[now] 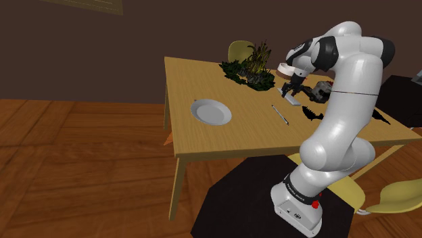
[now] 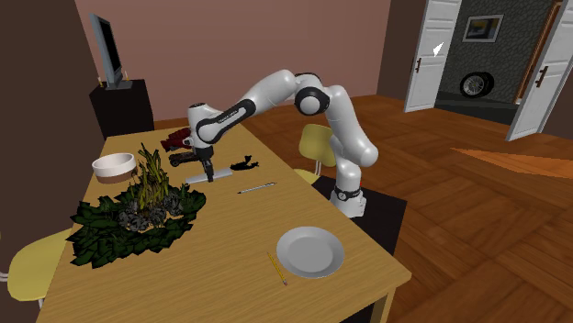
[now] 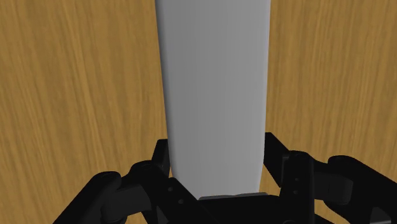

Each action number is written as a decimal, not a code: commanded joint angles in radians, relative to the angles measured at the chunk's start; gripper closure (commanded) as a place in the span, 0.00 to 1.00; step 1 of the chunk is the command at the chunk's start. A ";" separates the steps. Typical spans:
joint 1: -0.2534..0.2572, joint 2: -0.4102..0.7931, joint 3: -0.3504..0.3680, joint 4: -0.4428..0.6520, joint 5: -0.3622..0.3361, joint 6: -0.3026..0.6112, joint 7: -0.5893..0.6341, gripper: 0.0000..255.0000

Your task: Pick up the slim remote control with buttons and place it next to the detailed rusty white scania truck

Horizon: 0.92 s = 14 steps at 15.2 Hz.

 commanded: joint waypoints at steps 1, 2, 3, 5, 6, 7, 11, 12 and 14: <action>0.000 0.000 0.000 0.000 0.000 0.000 0.000 1.00; 0.000 0.000 0.000 0.000 0.000 0.000 0.000 0.00; 0.000 0.000 0.000 0.000 0.000 0.000 0.000 0.00; 0.000 0.000 0.000 0.000 0.000 0.000 0.000 0.00; 0.000 0.000 0.000 0.000 0.000 0.000 0.000 0.00; 0.000 0.000 0.000 0.000 0.000 0.000 0.000 0.00; 0.011 -0.053 -0.019 0.057 -0.035 -0.102 0.022 0.00; 0.011 -0.053 -0.019 0.057 -0.035 -0.102 0.022 0.00; 0.011 -0.053 -0.019 0.057 -0.035 -0.102 0.022 0.00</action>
